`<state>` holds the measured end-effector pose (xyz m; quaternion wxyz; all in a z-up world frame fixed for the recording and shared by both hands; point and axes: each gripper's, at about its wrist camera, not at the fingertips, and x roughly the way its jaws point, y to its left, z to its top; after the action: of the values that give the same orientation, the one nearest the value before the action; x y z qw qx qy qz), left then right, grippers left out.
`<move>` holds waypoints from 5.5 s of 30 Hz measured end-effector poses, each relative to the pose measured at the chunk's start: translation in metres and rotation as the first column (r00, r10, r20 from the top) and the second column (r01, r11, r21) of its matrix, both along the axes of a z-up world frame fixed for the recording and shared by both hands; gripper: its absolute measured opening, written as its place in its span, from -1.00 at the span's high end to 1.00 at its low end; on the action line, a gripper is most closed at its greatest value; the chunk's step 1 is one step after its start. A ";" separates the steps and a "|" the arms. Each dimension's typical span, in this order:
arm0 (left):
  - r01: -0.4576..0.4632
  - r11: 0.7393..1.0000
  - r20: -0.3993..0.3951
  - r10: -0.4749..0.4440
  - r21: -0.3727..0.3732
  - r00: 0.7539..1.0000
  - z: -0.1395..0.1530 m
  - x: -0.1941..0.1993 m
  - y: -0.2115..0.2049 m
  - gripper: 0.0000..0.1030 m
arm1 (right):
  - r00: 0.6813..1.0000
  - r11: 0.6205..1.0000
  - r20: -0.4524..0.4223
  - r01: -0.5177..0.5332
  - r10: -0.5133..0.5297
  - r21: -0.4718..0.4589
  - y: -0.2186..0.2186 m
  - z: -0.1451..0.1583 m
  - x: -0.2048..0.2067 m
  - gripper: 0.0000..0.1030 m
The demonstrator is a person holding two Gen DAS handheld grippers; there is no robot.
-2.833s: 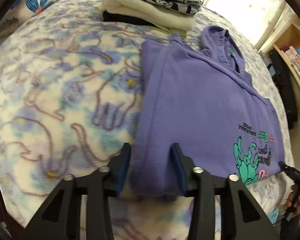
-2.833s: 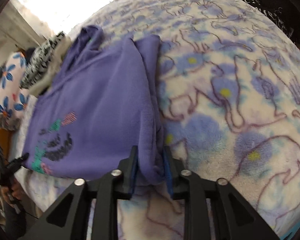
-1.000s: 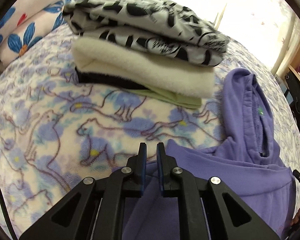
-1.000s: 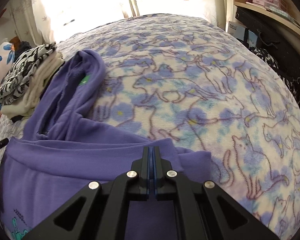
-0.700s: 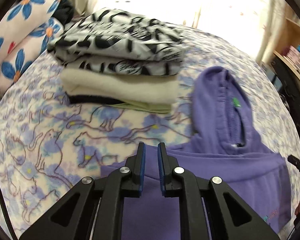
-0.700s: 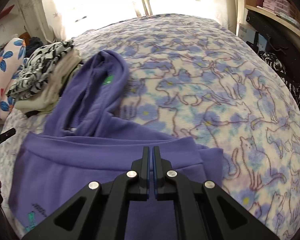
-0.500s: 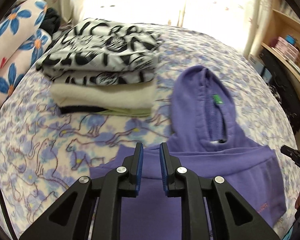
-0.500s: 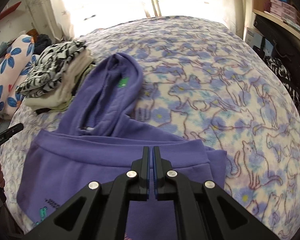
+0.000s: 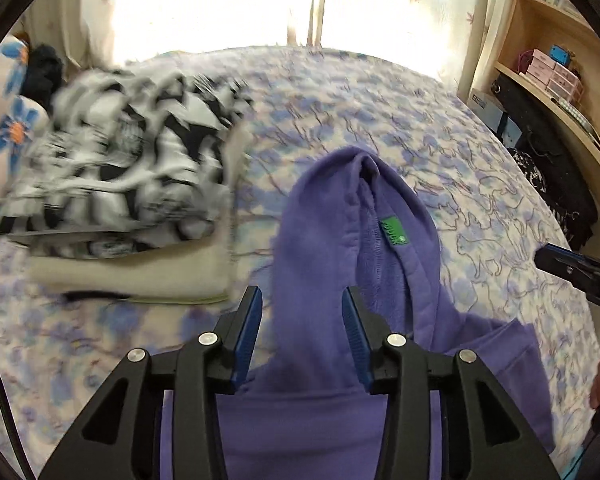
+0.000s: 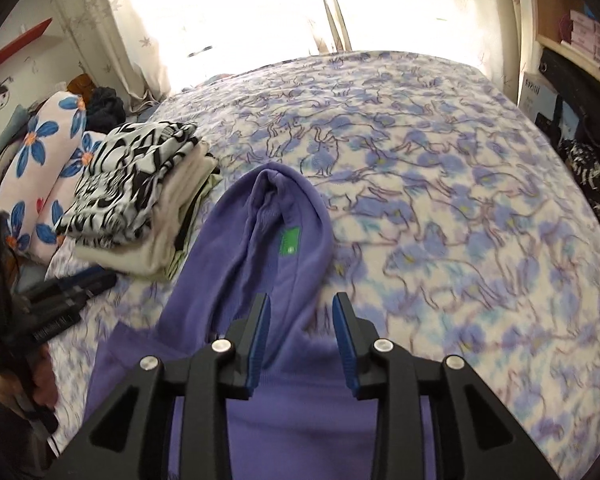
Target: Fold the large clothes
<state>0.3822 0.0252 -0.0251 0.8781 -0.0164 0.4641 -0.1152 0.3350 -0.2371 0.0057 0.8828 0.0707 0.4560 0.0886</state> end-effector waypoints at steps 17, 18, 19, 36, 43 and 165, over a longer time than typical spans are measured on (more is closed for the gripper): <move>-0.003 0.993 -0.113 0.016 0.115 0.993 -0.116 0.129 -0.039 0.22 | 0.987 0.998 -0.152 0.054 -0.049 0.032 -0.002 -0.107 0.142 0.37; 0.000 0.991 -0.099 0.013 0.132 0.995 -0.118 0.133 -0.040 0.14 | 0.987 0.998 -0.154 0.057 -0.052 0.029 -0.003 -0.109 0.146 0.37; 0.002 0.990 -0.087 0.011 0.145 0.996 -0.121 0.136 -0.042 0.05 | 0.986 0.998 -0.156 0.060 -0.056 0.024 -0.003 -0.114 0.152 0.37; 0.004 0.994 0.073 -0.012 0.112 0.997 -0.099 0.106 -0.039 0.94 | 0.994 0.989 0.044 -0.104 0.100 0.109 0.033 -0.091 0.149 0.91; -0.026 0.999 0.201 0.033 -0.036 0.979 -0.034 0.020 0.003 0.94 | 0.913 0.935 0.293 -0.332 0.284 0.127 0.054 0.001 0.041 0.91; -0.057 0.987 0.037 0.064 -0.149 0.997 -0.074 -0.179 -0.027 0.57 | 0.991 1.000 0.135 0.017 -0.017 -0.001 0.063 -0.078 -0.147 0.62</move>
<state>0.2034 -0.0014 -0.0996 0.8871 -0.0933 0.4351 -0.1230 0.1883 -0.1745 -0.0720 0.9124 0.0675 0.3946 0.0852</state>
